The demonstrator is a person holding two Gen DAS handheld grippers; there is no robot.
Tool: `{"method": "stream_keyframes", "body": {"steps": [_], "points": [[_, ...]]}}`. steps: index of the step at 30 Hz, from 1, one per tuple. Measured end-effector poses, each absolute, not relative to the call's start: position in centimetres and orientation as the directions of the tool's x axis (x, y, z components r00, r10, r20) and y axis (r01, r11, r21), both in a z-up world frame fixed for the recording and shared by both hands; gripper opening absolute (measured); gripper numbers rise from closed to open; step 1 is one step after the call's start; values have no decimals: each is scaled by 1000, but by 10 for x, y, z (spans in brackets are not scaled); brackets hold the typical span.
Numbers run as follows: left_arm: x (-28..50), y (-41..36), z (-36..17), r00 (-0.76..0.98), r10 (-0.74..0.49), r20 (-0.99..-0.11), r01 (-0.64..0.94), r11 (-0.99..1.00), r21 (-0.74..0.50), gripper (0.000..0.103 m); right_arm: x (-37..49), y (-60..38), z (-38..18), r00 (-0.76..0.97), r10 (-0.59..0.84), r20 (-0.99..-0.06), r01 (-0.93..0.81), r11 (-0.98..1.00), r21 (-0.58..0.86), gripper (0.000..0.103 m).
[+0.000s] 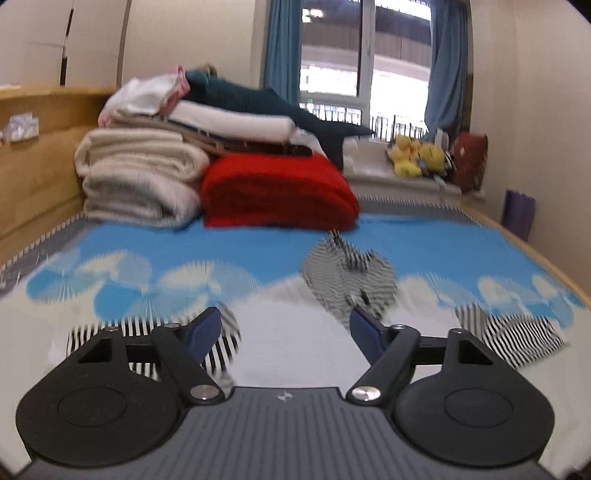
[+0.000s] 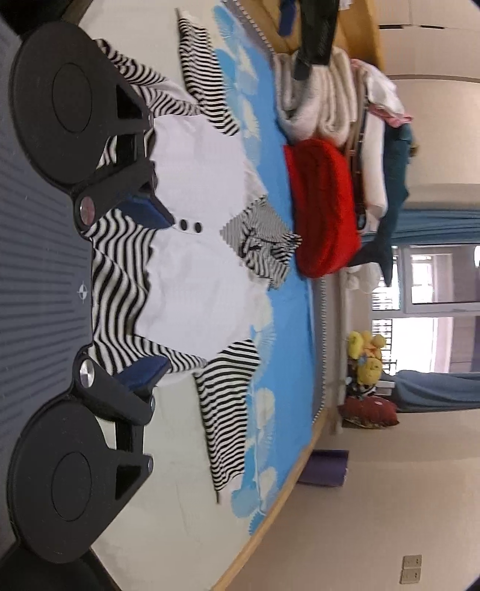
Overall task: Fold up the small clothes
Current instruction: 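Move the left tool to the white cuff of the nearest striped sleeve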
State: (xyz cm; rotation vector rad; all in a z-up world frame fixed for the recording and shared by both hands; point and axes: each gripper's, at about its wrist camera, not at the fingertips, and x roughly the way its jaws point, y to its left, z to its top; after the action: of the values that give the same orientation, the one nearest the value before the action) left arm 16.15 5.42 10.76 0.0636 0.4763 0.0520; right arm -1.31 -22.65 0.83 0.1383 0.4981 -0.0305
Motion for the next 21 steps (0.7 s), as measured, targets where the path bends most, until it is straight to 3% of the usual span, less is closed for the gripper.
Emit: {"method": "stream_keyframes", "body": {"steps": [2,9,12,17,21], "points": [[193,69,112,890,71,-451,-38,996,82,71,-13,-232,11,883,9,-469,55,991,124,63],[272,145,77,865,122,-487,-46,985,165,49,14,-255,41,898,9,-440,34,995,90,62],[287,182,38,851,174,-496,-71,973,220,49,40,-270,55,909,18,-415,9,998,63,65],[309,259,-24,713,242,-658,-236,967,100,49,81,-306,58,916,-70,-396,82,997,13,65],[320,314,-44,647,280,-709,-368,929,31,53,106,-318,51,899,-123,-421,150,988,33,65]]}}
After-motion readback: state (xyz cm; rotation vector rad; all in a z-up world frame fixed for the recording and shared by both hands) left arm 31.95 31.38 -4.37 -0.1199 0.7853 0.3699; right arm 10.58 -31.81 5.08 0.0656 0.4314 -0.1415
